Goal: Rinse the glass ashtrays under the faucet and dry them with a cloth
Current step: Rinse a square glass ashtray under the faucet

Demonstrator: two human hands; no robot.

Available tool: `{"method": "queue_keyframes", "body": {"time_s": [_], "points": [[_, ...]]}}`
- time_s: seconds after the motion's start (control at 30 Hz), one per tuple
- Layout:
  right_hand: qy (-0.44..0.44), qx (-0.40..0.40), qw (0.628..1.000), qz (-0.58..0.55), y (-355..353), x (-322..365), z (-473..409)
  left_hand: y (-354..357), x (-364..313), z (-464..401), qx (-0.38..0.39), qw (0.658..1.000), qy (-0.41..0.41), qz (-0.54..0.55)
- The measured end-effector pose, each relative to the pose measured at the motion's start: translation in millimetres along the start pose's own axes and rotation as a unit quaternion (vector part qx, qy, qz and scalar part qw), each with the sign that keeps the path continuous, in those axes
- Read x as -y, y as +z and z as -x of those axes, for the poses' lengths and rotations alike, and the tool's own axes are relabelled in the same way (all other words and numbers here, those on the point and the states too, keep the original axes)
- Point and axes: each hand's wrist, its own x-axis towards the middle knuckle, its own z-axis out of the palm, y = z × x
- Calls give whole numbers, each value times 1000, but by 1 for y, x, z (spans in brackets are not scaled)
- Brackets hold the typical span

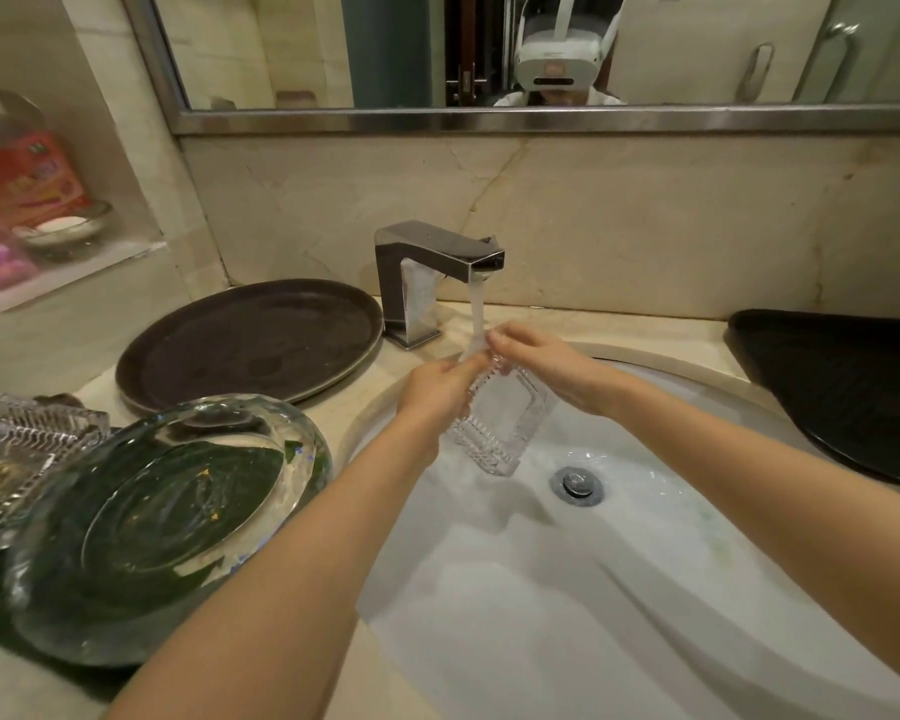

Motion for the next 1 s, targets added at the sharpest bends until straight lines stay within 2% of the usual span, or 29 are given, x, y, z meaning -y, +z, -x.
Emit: {"method": "queue_keyframes", "body": {"time_s": [0.07, 0.13, 0.23, 0.37, 0.53, 0.67, 0.73, 0.83, 0.93, 1.0], "points": [[19, 17, 999, 23, -4, -5, 4, 0, 1, -1, -16, 999, -16, 48], [49, -2, 999, 6, -4, -12, 9, 1, 3, -1, -28, 995, -30, 87], [58, -69, 995, -37, 6, -18, 14, 4, 9, -3, -36, 992, -47, 109], [37, -160, 986, -18, 25, -21, 16, 4, 11, 4, -28, 990, -58, 123], [72, -215, 974, -22, 33, -22, 10, 1, 11, 4, 5, 990, -87, 110], [107, -213, 968, -75, 33, -24, 11, 2, 19, -4, -20, 996, -77, 35], [102, -202, 971, -74, 31, -25, 11, 2, 21, -3, -31, 998, -50, -29], [72, -167, 981, -72, 31, -24, 13, 0, 22, -1, -25, 997, -4, -66], [62, -155, 981, -94, 29, -26, 12, -2, 18, 2, -11, 1000, 7, -28], [72, -183, 968, -155, 24, -26, 12, -1, 13, 5, 16, 999, -4, 33]]}}
